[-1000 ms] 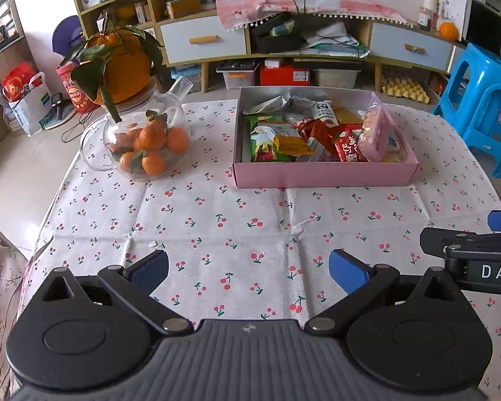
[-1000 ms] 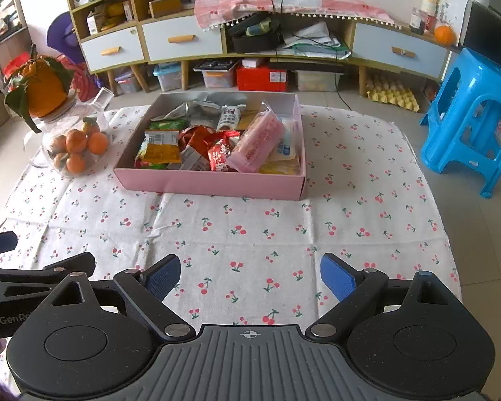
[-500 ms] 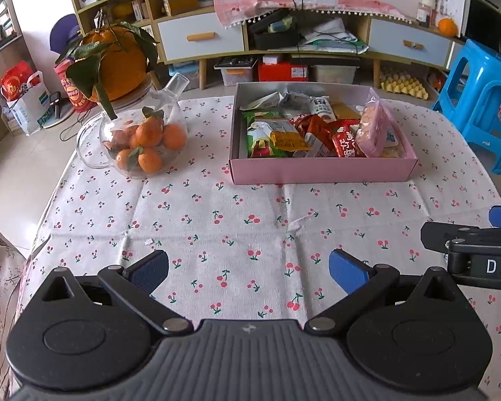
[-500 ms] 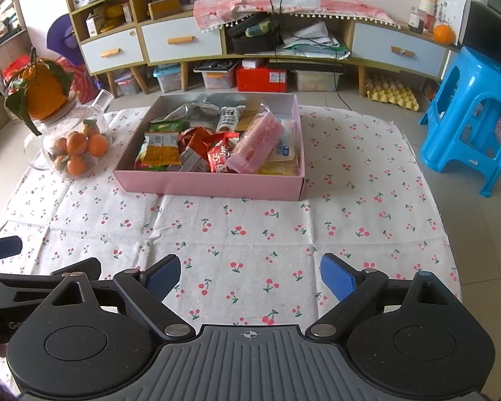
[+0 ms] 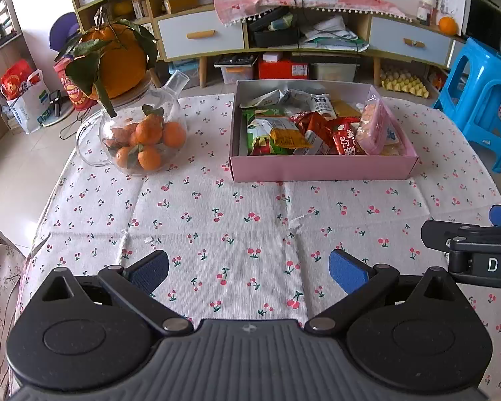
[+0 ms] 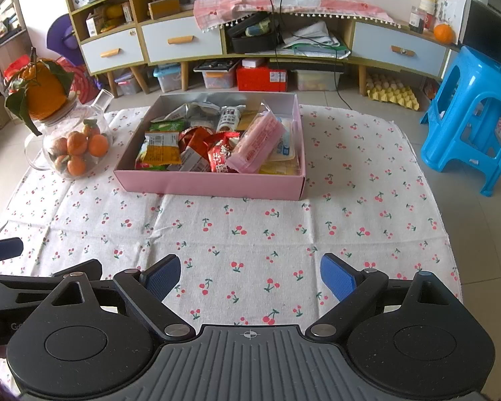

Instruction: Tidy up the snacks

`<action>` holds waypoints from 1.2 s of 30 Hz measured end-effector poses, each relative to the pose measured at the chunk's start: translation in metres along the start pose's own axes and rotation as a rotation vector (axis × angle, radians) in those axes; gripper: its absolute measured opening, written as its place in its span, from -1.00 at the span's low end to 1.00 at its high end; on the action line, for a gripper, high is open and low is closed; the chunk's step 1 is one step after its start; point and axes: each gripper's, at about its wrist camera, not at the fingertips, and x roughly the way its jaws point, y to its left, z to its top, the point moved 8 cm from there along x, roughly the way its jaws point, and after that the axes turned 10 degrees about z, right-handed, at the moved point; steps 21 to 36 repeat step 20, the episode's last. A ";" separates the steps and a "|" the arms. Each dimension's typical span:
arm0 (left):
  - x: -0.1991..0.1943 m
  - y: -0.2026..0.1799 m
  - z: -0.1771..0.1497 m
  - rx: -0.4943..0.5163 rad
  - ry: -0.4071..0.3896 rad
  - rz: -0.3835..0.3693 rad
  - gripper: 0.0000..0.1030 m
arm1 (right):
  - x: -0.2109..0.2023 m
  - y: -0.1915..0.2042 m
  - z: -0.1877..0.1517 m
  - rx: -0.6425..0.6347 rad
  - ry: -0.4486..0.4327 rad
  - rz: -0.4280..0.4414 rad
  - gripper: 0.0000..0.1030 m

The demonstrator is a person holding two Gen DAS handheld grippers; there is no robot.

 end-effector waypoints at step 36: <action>0.000 -0.003 -0.003 0.002 0.006 0.003 0.99 | 0.000 0.000 0.000 0.000 0.000 0.000 0.80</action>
